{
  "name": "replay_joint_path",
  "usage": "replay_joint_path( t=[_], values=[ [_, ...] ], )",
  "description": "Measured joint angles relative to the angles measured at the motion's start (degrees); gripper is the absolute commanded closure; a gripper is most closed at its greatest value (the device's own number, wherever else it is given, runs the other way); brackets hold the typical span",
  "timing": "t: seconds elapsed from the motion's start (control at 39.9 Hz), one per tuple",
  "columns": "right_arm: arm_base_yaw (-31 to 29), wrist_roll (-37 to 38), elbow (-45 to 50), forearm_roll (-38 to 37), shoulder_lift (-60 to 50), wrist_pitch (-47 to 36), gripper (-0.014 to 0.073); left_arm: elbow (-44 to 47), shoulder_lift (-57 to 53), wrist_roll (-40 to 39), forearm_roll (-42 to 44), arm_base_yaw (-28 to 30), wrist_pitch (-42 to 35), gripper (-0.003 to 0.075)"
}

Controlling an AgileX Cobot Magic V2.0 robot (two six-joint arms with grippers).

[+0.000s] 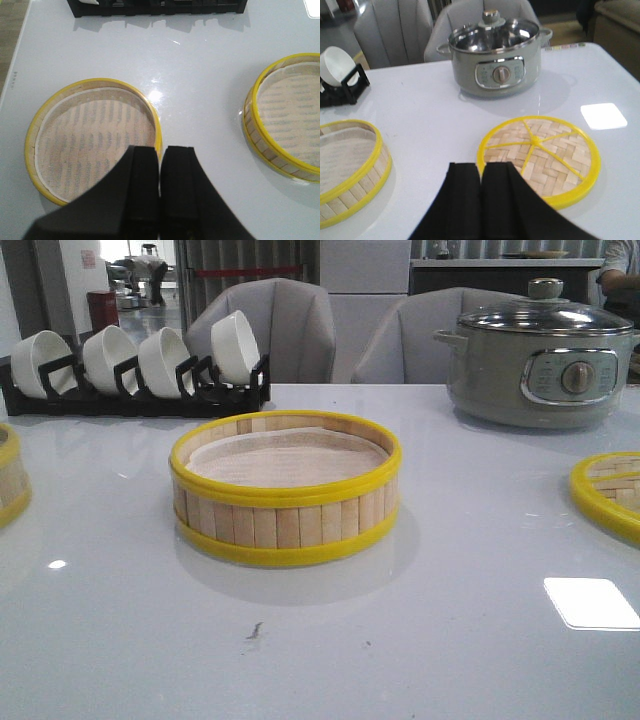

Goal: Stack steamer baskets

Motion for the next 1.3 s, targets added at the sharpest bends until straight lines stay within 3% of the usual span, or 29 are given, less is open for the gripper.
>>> replay_joint_path(
  t=[0.13,0.33,0.78,0.9,1.05,1.3],
  values=[
    [0.0,0.4,-6.9,0.0,12.5,2.1,0.0543,0.1,0.6,0.0,0.3,-1.3,0.0,0.0636],
    [0.0,0.4,-12.0,0.0,23.9,2.3,0.0543,0.1,1.1,0.0,1.7,-1.5,0.0,0.0636],
    [0.0,0.5,-12.2,0.1,27.4,1.5,0.054,0.1,1.2,0.0,2.3,-1.5,0.1,0.0636],
    [0.0,0.5,-12.2,0.1,27.4,1.1,0.0437,0.1,1.2,0.0,2.3,-1.5,0.1,0.0636],
    [0.0,0.5,-12.2,0.1,27.4,-0.1,0.0158,0.1,1.2,0.0,2.3,-1.5,0.1,0.0636],
    [0.0,0.5,-12.3,0.1,27.4,-0.7,0.0149,0.1,1.2,0.0,2.4,-1.5,0.1,0.0636]
  ],
)
